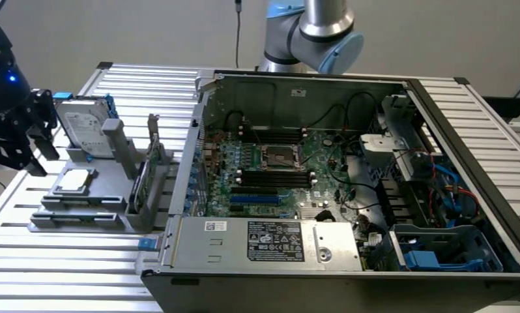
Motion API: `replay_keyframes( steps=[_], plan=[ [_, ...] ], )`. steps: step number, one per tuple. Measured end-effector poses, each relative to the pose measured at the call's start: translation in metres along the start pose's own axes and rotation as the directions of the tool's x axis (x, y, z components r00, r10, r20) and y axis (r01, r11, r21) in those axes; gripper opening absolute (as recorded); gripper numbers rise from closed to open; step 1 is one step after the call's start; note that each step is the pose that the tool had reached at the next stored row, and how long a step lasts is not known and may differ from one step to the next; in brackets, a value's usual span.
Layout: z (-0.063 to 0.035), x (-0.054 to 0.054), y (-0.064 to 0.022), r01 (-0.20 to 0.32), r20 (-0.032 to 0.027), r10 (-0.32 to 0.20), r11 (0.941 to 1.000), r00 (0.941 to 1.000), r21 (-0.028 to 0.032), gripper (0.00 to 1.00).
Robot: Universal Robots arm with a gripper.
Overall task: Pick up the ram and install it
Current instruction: 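Pick up the ram and move it above insertion slot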
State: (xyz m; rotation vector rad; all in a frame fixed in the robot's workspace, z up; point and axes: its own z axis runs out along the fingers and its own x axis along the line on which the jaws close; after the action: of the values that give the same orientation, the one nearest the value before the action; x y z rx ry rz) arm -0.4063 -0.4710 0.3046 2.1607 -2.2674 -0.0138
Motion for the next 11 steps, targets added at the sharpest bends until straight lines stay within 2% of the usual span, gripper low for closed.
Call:
replay_keyframes(
  steps=[11],
  plan=[
    [0.0200,0.008,-0.0008,0.026,-0.0004,-0.026,0.9997,0.9997,0.0000,0.42]
  ],
)
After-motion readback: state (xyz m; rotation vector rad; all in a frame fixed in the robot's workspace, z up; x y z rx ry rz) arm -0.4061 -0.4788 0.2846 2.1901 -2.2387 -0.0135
